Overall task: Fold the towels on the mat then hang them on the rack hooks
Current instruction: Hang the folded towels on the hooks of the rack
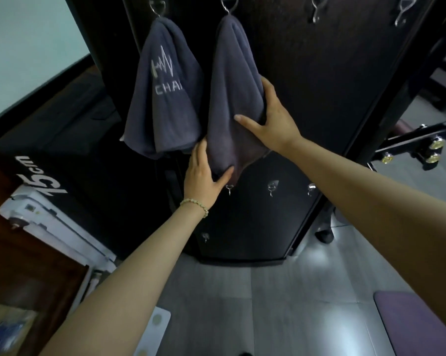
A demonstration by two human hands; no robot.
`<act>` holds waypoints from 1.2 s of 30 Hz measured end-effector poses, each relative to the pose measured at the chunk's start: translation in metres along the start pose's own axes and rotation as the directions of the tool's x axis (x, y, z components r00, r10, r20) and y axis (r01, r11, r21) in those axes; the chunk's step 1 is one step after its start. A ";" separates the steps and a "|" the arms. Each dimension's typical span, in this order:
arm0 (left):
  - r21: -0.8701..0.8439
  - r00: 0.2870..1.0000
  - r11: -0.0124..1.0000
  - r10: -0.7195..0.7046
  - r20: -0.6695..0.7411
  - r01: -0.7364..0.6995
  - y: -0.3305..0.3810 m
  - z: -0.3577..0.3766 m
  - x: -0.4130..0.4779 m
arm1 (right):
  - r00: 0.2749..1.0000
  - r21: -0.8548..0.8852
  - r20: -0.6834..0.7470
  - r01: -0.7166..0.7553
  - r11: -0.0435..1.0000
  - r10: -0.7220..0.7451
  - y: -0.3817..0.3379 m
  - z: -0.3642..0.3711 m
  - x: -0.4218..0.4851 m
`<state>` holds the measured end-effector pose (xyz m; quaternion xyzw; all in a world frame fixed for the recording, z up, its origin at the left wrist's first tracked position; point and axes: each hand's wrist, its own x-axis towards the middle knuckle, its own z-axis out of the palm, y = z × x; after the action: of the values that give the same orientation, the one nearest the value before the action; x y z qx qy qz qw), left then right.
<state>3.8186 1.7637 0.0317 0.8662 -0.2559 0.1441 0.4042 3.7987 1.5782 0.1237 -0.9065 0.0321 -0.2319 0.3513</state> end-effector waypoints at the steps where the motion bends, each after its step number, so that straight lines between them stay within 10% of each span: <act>1: 0.003 0.999 1.000 -0.026 -0.020 0.026 -0.003 0.004 -0.013 | 1.000 -0.020 -0.002 0.001 1.000 -0.001 0.005 -0.002 -0.011; 13: 0.178 0.905 0.950 0.170 0.390 -0.256 0.069 0.101 -0.183 | 0.951 -0.446 -0.103 -0.306 0.841 0.291 0.131 -0.089 -0.331; 23: -0.152 0.357 0.728 0.494 0.793 -0.669 0.270 0.231 -0.403 | 0.535 -0.421 -0.443 -0.833 0.360 0.720 0.138 -0.203 -0.724; 36: -0.597 -0.349 0.180 0.668 0.657 -0.782 0.496 0.279 -0.683 | -0.119 0.016 -0.735 -0.987 -0.158 0.668 0.031 -0.281 -1.048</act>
<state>2.9878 1.5024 -0.1455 0.4253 -0.8992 -0.0940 -0.0422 2.7443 1.6121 -0.1316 -0.5579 0.8159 -0.1229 0.0890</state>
